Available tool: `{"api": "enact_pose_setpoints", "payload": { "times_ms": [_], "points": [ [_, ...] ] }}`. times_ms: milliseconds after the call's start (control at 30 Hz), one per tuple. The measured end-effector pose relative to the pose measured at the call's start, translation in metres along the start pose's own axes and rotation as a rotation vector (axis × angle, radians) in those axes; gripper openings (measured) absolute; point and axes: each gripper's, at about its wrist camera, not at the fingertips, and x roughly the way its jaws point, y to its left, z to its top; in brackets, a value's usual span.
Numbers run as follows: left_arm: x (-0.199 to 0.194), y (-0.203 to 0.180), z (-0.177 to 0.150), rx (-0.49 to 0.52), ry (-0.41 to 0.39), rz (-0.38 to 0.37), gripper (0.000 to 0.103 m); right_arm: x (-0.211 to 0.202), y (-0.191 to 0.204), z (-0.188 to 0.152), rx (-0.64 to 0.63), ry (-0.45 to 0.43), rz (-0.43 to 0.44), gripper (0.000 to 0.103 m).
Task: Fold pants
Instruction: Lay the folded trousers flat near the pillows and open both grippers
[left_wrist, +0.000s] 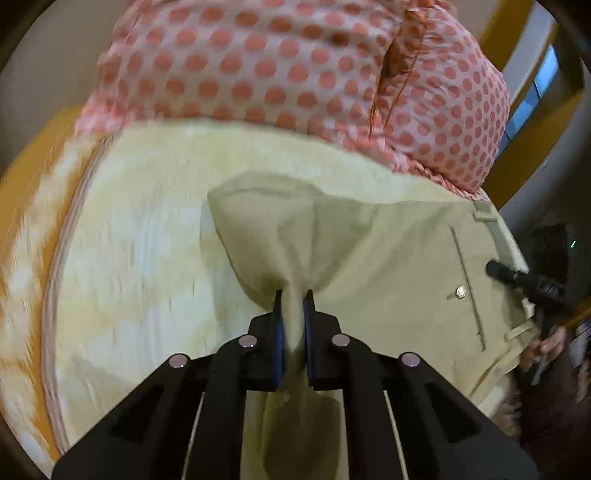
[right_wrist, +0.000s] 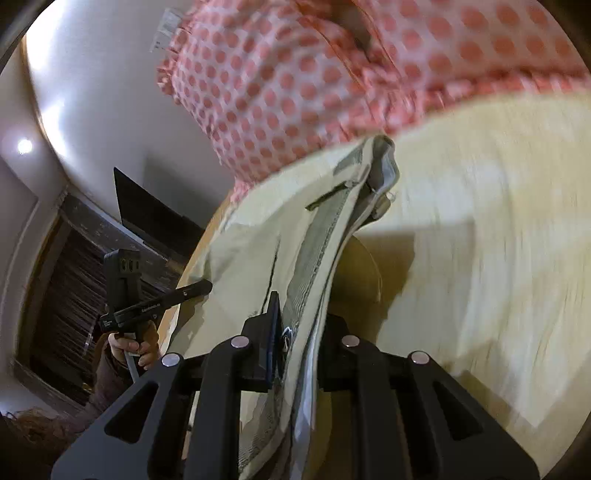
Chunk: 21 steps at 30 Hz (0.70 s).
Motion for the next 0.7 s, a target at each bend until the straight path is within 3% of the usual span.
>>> {"api": "enact_pose_setpoints", "payload": {
  "times_ms": [167, 200, 267, 300, 333, 367, 433, 533, 567, 667, 700],
  "points": [
    [0.032, -0.016, 0.064, 0.05, -0.11, 0.077, 0.012, 0.005, -0.011, 0.059, 0.0, -0.122, -0.107, 0.017],
    [0.047, -0.018, 0.077, 0.06, -0.114, 0.127, 0.013, 0.008, -0.02, 0.069, 0.01, -0.136, -0.16, 0.019],
    [0.063, -0.019, 0.089, 0.066, -0.101, 0.242, 0.014, 0.014, -0.034, 0.078, 0.008, -0.12, -0.328, 0.034],
    [0.062, -0.019, 0.092, 0.067, -0.104, 0.296, 0.014, 0.012, -0.037, 0.079, -0.002, -0.12, -0.458, 0.034],
    [0.053, -0.02, 0.089, 0.066, -0.133, 0.303, 0.021, 0.006, -0.036, 0.077, -0.005, -0.129, -0.514, 0.034],
    [0.044, -0.021, 0.085, 0.067, -0.163, 0.289, 0.034, -0.005, -0.032, 0.071, -0.022, -0.157, -0.502, 0.039],
    [0.02, -0.027, 0.07, 0.065, -0.219, 0.185, 0.041, -0.023, -0.018, 0.059, -0.07, -0.208, -0.406, 0.056],
    [0.023, -0.038, 0.054, 0.049, -0.148, 0.015, 0.045, -0.019, 0.001, 0.041, -0.12, -0.137, -0.293, 0.057],
    [0.036, -0.041, 0.05, 0.042, -0.095, -0.005, 0.045, -0.007, 0.004, 0.036, -0.122, -0.075, -0.273, 0.06],
    [0.078, -0.041, 0.04, 0.024, 0.046, 0.022, 0.043, 0.028, -0.005, 0.027, -0.101, 0.062, -0.362, 0.069],
    [0.077, -0.046, 0.036, 0.056, 0.001, 0.061, 0.043, 0.025, 0.0, 0.026, -0.115, 0.038, -0.385, 0.069]
  ]
}}
